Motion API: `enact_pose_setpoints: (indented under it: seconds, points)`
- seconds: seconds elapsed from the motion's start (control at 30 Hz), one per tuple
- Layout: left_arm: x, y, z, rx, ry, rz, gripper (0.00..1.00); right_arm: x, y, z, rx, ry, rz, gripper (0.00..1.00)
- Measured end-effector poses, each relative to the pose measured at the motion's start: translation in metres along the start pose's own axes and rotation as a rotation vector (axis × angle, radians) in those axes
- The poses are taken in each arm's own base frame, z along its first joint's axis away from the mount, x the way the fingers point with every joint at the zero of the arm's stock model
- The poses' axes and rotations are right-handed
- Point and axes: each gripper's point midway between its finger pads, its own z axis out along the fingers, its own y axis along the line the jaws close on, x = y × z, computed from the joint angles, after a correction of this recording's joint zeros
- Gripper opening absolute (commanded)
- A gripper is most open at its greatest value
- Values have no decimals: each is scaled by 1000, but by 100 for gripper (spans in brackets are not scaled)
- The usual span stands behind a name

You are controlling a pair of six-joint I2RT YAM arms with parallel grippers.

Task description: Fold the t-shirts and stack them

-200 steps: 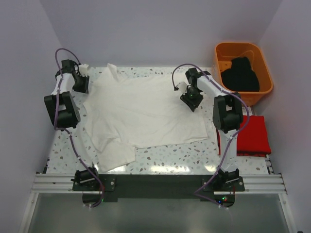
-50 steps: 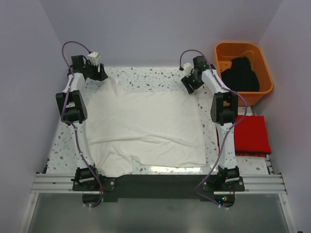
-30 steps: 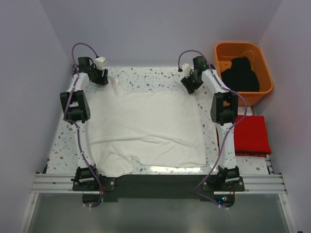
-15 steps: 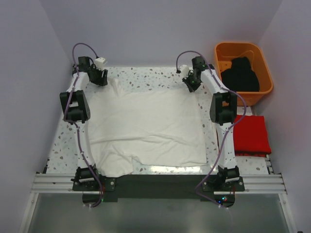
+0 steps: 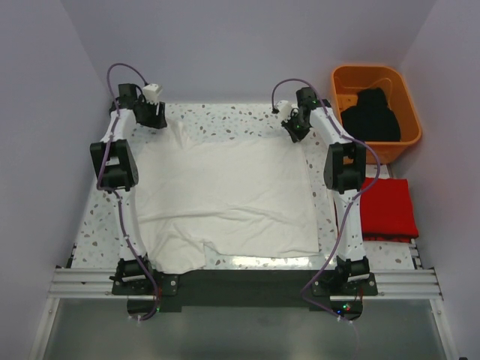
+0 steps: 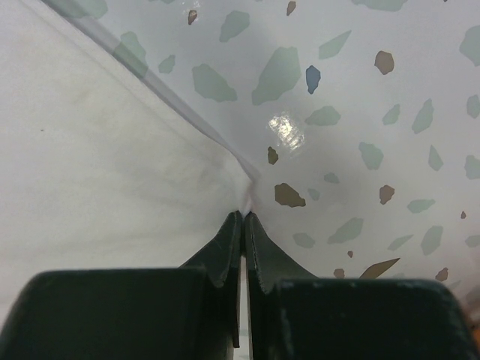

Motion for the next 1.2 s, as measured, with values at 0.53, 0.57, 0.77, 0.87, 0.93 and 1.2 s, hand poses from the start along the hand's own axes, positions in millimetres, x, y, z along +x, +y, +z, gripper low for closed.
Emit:
enact_pose_setpoints:
  seconds: [0.53,0.57,0.77,0.87,0.93,1.2]
  points:
    - [18,-1,10,6,42,-46,52,0,0,0,1,0,-1,0]
    - [16,0,11,6,36,-47,50,0,0,0,1,0,-2,0]
    - [11,-1,17,22,8,-52,18,0,0,0,1,0,-3,0]
    - [7,-2,20,36,-9,-58,0,-1,0,0,2,-1,-1,0]
    - [1,-3,20,49,-33,-55,0,-1,-1,-1,4,-3,3,0]
    - [-48,5,13,64,-205,23,0,-4,-7,-3,23,-23,21,0]
